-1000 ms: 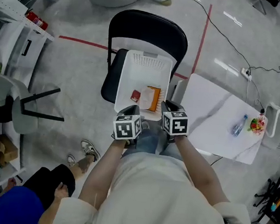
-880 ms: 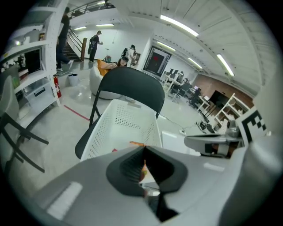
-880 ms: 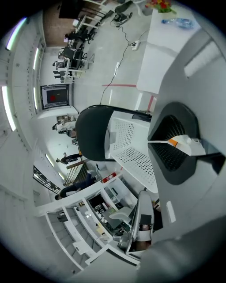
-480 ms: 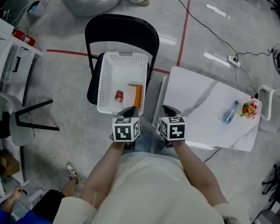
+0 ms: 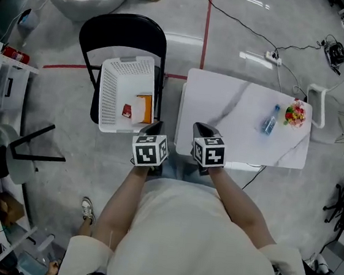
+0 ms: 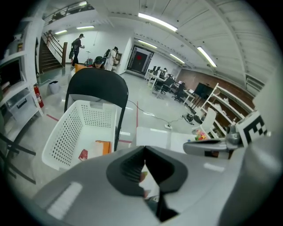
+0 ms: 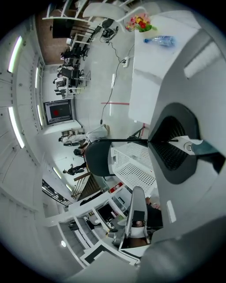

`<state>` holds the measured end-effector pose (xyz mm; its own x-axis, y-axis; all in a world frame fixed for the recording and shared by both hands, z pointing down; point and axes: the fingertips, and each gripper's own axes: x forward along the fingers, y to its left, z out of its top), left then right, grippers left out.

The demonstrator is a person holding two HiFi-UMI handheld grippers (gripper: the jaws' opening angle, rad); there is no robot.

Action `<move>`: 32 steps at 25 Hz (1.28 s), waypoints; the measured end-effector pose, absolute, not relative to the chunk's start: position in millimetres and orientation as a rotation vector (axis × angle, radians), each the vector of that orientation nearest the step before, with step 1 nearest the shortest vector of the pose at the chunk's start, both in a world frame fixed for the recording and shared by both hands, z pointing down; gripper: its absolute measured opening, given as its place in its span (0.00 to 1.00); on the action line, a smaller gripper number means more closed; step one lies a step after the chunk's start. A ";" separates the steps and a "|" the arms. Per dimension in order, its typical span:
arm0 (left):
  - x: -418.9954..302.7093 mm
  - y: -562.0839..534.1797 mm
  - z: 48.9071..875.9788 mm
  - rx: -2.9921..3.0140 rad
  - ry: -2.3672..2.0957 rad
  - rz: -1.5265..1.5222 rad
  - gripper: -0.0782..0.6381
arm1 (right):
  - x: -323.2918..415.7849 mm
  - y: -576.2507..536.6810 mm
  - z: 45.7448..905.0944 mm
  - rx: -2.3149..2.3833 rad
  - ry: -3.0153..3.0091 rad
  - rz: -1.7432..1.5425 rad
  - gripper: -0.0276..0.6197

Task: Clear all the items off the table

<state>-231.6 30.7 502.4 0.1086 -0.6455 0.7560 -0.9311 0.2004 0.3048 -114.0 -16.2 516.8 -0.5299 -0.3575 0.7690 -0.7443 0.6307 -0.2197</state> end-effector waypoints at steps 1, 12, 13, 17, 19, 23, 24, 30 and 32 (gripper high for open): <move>-224.3 28.4 501.8 1.536 -1.608 0.425 0.12 | -106.7 -16.9 516.5 0.871 -2.148 0.715 0.04; -98.4 -0.2 495.8 1.696 -1.477 0.498 0.12 | 22.7 -24.7 512.2 1.068 -2.105 0.784 0.04; -84.6 -2.0 495.8 1.710 -1.466 0.504 0.12 | 36.8 -24.1 512.0 1.085 -2.100 0.788 0.04; -35.8 -5.8 497.5 1.750 -1.423 0.519 0.12 | 87.7 -20.0 512.5 1.150 -2.076 0.813 0.04; -14.2 -6.8 499.4 1.765 -1.406 0.529 0.12 | 110.7 -18.9 513.4 1.177 -2.067 0.821 0.05; 25.2 -7.6 502.9 1.794 -1.381 0.553 0.12 | 154.2 -15.2 516.1 1.227 -2.050 0.836 0.04; 34.5 -7.6 503.7 1.799 -1.375 0.560 0.12 | 164.7 -14.0 516.7 1.238 -2.046 0.840 0.05; 82.7 -9.1 510.2 1.825 -1.352 0.599 0.12 | 217.5 -5.8 523.5 1.279 -2.023 0.876 0.05; 97.8 -9.9 512.8 1.835 -1.343 0.613 0.12 | 233.9 -3.9 526.8 1.296 -2.015 0.887 0.05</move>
